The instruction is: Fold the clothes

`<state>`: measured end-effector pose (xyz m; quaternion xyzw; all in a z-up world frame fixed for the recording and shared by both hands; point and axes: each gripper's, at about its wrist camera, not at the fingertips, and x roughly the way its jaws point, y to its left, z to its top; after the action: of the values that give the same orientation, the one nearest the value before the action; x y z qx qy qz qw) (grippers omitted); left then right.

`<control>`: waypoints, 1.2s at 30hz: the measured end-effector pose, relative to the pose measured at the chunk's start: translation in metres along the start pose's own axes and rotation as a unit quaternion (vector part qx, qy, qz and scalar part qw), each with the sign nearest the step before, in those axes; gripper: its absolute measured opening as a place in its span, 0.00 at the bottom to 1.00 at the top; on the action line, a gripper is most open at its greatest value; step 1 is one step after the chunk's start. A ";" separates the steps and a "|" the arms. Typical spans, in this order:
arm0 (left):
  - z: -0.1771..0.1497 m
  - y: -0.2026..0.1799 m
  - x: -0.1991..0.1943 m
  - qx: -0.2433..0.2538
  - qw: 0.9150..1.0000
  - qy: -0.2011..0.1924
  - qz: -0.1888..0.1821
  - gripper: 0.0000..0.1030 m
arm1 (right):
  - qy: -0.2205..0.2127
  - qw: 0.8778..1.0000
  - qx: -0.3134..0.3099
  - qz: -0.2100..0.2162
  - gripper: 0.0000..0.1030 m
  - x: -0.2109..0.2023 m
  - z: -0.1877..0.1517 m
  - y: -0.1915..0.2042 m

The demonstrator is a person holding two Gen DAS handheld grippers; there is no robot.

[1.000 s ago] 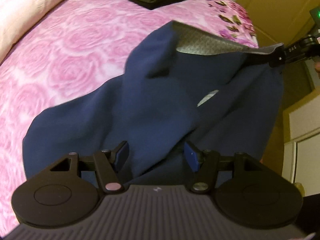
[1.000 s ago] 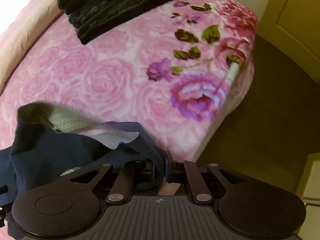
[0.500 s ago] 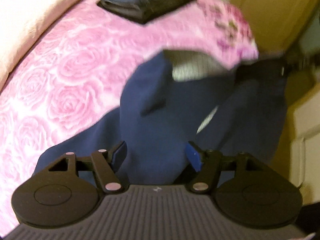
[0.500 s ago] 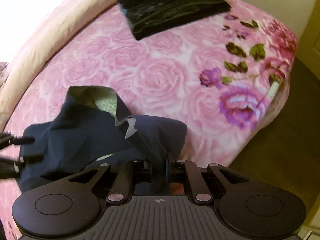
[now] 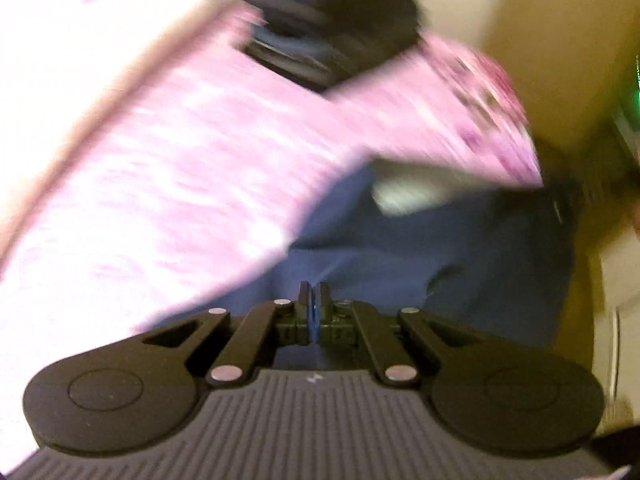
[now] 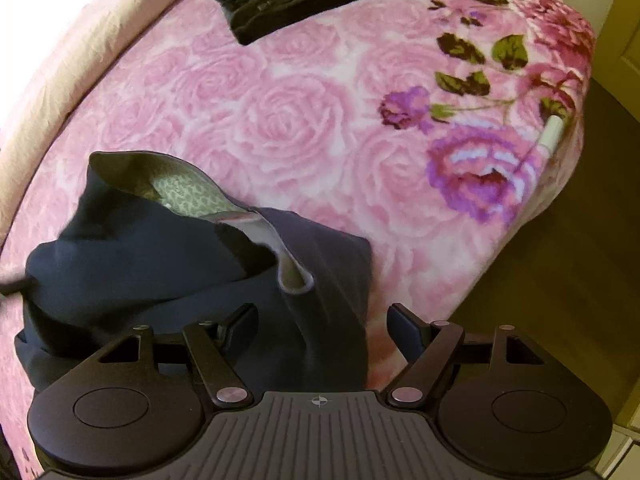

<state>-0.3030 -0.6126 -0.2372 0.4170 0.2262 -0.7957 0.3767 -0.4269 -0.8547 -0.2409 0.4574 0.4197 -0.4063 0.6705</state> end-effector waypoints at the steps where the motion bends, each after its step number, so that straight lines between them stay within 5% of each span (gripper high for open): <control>1: 0.007 0.018 -0.011 -0.022 1.000 -0.014 0.012 0.00 | 0.005 1.000 -0.006 0.005 0.27 0.002 0.001 0.002; 2: 0.014 0.041 -0.024 -0.048 0.998 -0.030 0.024 0.00 | 0.010 1.000 -0.012 0.010 0.15 0.003 0.002 0.005; 7: 0.027 0.131 -0.069 -0.124 0.980 -0.084 0.135 0.00 | 0.051 0.983 -0.082 0.157 0.15 -0.002 0.002 0.070; 11: 0.013 0.170 -0.081 -0.190 0.964 -0.068 0.172 0.00 | 0.068 0.962 -0.156 0.215 0.15 0.001 -0.010 0.136; 13: 0.003 0.158 -0.080 -0.195 0.967 -0.058 0.153 0.02 | 0.074 0.957 -0.171 0.220 0.24 0.006 -0.016 0.154; 14: -0.003 0.149 -0.078 -0.196 0.969 -0.052 0.140 0.08 | 0.076 0.958 -0.174 0.217 0.51 0.009 -0.018 0.159; 16: -0.014 0.125 -0.064 -0.206 0.973 -0.038 0.096 0.23 | 0.069 0.961 -0.170 0.208 0.86 0.007 -0.019 0.157; 20: -0.031 0.077 -0.030 -0.232 0.973 -0.008 0.010 0.31 | 0.066 0.968 -0.156 0.184 0.86 0.000 -0.017 0.143; 25: -0.042 0.035 0.016 -0.277 0.959 0.014 -0.061 0.38 | 0.043 0.975 -0.097 0.197 0.86 -0.024 0.004 0.105; 29: -0.039 0.000 0.041 -0.172 0.983 0.015 -0.060 0.46 | 0.018 0.978 -0.082 0.190 0.86 -0.028 0.022 0.089; 33: -0.036 -0.027 0.055 -0.050 0.996 0.023 -0.073 0.42 | 0.024 0.978 -0.094 0.182 0.86 -0.008 0.039 0.084; 35: -0.035 -0.039 0.065 0.005 0.995 0.039 -0.087 0.03 | 0.036 0.976 -0.105 0.186 0.86 0.010 0.046 0.085; 36: -0.033 -0.040 0.067 0.018 0.995 0.049 -0.084 0.03 | 0.042 0.975 -0.112 0.188 0.86 0.019 0.049 0.087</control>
<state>-0.3426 -0.5937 -0.3088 0.4416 0.2636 -0.8073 0.2895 -0.3306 -0.8827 -0.2237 0.4669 0.3969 -0.2040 0.7635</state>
